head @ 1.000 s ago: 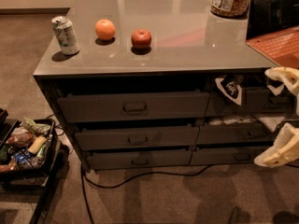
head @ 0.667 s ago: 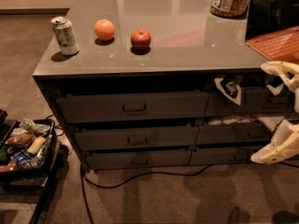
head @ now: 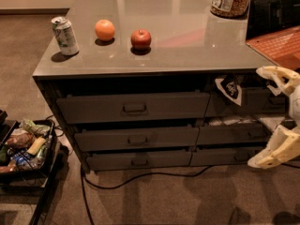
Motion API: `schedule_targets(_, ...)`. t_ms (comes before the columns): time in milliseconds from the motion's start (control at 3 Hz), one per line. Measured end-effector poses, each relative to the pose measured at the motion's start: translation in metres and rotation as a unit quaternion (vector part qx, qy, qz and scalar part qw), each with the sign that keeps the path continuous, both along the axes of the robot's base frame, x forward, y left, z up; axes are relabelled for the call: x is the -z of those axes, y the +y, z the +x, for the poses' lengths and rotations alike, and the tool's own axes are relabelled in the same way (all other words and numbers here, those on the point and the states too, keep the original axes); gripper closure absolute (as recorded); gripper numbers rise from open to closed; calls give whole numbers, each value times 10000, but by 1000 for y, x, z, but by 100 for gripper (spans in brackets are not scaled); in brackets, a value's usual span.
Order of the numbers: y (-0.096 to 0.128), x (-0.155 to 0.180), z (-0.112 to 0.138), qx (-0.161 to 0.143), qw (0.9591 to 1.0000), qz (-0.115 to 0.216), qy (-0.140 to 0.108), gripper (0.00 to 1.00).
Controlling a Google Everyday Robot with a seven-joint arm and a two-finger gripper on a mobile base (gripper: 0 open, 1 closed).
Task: Open middle drawer
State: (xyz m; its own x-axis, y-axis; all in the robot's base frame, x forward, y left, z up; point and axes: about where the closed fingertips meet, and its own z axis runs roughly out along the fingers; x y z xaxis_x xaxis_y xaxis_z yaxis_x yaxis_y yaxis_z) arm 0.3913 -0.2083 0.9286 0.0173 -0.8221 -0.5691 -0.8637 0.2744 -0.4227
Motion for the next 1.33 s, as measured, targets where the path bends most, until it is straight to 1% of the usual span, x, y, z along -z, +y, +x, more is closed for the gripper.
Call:
schedule_targets(333,21,33,-3,-313,9990,-293,92,0)
schedule_targets(667,43,67,4,-588,9958,-662,217,0)
schedule_targets(1000,60,130,34,-790,9937,-648,470,0)
schedule_targets(1333,60,133,35,-794,9936,-628,495,0)
